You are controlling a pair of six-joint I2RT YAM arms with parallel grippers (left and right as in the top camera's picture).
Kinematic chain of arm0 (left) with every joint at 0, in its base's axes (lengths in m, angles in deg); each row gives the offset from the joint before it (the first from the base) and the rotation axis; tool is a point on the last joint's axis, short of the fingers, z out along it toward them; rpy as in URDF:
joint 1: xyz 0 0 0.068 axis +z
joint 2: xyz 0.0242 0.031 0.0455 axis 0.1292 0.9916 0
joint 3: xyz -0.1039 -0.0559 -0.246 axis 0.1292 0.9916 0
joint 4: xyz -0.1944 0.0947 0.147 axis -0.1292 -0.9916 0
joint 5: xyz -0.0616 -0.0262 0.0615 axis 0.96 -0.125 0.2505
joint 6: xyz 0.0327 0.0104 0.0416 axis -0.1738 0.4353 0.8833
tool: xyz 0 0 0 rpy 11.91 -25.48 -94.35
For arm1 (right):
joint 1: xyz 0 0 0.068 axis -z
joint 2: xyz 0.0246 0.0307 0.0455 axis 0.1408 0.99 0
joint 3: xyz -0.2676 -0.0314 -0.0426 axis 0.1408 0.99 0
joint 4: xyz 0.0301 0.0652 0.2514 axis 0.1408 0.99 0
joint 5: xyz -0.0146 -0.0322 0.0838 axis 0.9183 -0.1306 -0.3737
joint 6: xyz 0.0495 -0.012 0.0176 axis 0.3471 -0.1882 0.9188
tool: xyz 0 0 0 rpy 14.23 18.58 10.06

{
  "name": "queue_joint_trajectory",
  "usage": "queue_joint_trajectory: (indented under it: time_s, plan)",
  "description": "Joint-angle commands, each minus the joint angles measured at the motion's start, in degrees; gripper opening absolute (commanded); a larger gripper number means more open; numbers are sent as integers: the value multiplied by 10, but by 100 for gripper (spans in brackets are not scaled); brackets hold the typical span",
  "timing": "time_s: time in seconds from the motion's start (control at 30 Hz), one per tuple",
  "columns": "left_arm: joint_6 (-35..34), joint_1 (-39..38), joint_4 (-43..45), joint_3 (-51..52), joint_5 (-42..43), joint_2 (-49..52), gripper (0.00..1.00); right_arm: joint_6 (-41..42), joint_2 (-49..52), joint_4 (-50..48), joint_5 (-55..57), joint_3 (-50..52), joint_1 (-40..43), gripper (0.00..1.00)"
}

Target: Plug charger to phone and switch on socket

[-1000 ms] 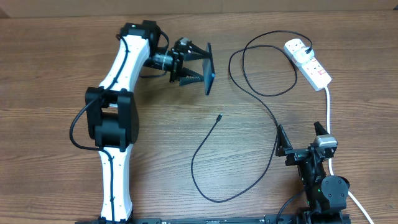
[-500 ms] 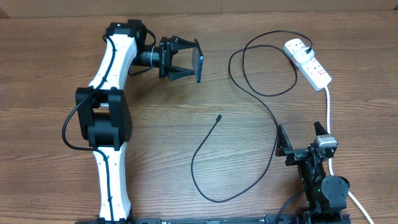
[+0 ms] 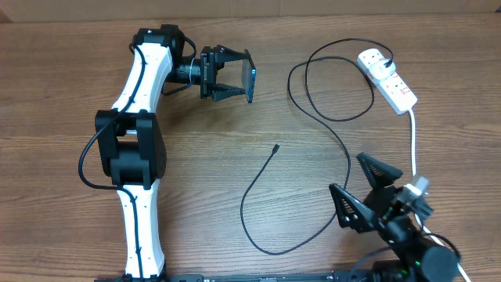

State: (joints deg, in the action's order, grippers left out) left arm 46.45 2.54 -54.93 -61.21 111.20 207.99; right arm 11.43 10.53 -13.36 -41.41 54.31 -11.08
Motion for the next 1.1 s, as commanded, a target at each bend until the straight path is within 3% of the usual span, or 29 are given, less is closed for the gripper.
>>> queue_joint_trajectory:
  time_s: [0.0, 0.23, 0.4, 0.5, 0.57, 0.63, 0.67, 0.73, 0.87, 1.07]
  plan:
    - [-12, 0, 0, -16, 35, -4, 66, -54, 43, 95, -12, -169, 2, 100]
    - [-12, -1, 0, -16, 35, -4, 66, -236, 367, 611, 56, -607, 2, 100]
    - [-12, -5, 0, -16, 35, -4, 66, -162, 553, 767, -50, -775, 1, 100]
    - [-12, -8, 0, -16, 35, -4, 66, -175, 628, 761, -152, -796, -8, 100]
    - [-12, -10, 0, -16, 35, -4, 66, -182, 664, 763, -126, -808, -37, 100]
    - [-12, -13, 0, -16, 35, -4, 66, -130, 697, 768, 30, -826, -92, 100]
    - [-12, -15, 0, -16, 35, -4, 66, -60, 716, 773, 161, -839, -132, 93]
    - [-14, -18, 1, -16, 35, -4, 66, 21, 744, 778, 289, -858, -187, 84]
    - [-15, -24, 0, -16, 34, -4, 66, 75, 805, 741, 419, -886, -290, 88]
    - [-40, -35, 0, -16, 35, -4, 66, 80, 873, 699, 569, -886, -365, 98]
